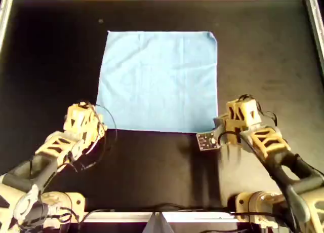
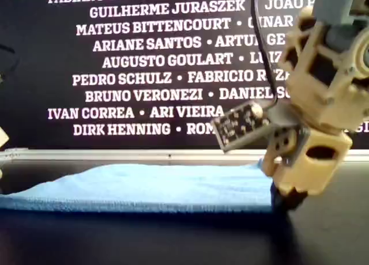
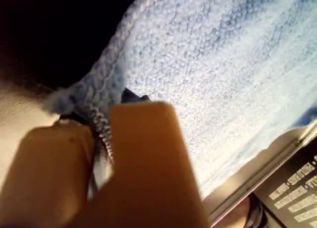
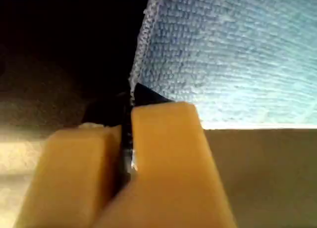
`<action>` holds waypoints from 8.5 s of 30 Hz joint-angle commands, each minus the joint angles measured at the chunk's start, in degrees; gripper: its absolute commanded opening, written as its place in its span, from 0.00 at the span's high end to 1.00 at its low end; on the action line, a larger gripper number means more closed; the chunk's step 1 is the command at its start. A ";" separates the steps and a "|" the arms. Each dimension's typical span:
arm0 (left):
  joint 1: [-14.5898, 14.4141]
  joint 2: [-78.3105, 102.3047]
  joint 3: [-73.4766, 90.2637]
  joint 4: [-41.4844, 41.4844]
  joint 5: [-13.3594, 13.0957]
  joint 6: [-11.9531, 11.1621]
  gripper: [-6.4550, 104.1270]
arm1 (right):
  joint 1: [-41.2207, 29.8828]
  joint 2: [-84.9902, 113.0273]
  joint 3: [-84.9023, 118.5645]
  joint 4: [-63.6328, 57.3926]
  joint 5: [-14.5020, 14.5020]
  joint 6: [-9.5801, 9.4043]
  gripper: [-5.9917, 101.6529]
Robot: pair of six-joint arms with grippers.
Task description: Fold a cloth
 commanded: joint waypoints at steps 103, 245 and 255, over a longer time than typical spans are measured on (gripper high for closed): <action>6.68 -39.11 -80.16 8.09 -1.76 5.71 0.17 | -11.34 -40.87 -92.20 16.96 -0.09 -0.53 0.26; 5.27 -48.08 -66.71 -1.76 -10.28 5.54 0.17 | -4.92 -44.91 -57.83 -4.48 0.70 3.25 0.26; 5.36 -49.04 -66.53 -1.76 -10.28 5.54 0.17 | -4.83 -34.98 -56.07 -3.16 -0.35 3.25 0.26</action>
